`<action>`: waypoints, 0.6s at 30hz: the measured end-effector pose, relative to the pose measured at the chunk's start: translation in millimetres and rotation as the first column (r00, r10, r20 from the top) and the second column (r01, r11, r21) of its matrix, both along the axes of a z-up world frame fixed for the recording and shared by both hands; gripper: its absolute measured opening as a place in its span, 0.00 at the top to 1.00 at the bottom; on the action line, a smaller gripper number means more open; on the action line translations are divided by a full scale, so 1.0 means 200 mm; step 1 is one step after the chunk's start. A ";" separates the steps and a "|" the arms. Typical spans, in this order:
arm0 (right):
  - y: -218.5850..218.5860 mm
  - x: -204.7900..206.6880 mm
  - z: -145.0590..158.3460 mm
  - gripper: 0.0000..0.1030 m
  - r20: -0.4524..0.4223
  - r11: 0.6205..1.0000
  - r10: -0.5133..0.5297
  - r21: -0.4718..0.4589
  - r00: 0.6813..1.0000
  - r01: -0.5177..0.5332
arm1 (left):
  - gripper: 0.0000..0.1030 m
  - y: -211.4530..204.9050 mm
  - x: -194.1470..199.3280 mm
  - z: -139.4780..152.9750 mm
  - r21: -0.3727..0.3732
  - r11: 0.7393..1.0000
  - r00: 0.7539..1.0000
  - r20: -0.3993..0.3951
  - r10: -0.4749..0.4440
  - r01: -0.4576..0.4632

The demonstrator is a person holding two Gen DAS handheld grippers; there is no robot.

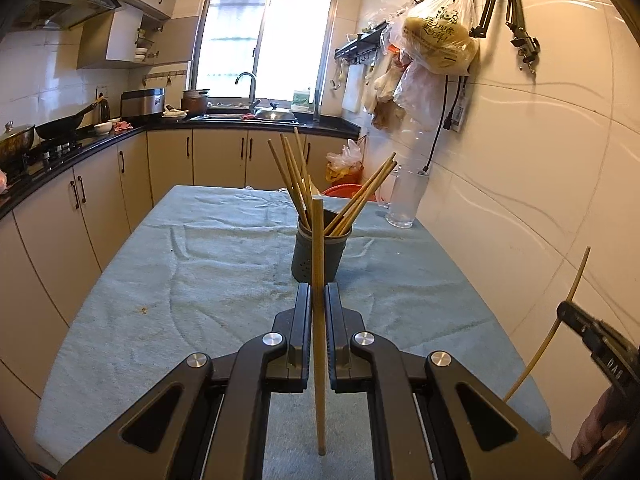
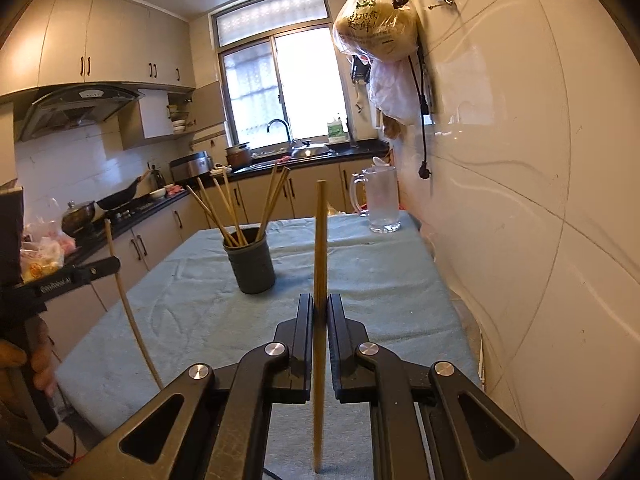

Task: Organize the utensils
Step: 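Carry the chopstick in the left tool over the cup while the right tool carries its chopstick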

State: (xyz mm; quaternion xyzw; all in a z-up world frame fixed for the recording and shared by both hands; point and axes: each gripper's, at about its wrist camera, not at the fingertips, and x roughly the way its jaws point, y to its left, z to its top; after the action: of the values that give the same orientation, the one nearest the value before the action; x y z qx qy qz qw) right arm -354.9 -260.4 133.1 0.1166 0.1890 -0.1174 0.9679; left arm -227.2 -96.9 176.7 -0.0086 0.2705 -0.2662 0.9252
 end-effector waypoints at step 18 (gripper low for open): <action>0.01 0.10 0.08 0.93 0.062 0.999 0.029 0.020 0.998 -0.030 | 0.94 0.09 -0.03 0.13 -0.052 0.998 1.000 -0.002 0.022 -0.022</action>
State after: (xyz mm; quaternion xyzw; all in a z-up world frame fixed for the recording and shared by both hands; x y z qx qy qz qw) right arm -334.5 -257.4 149.9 0.1272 0.1621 -0.0974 0.9737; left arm -232.8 -78.7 201.7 -0.0357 0.2641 -0.2628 0.9273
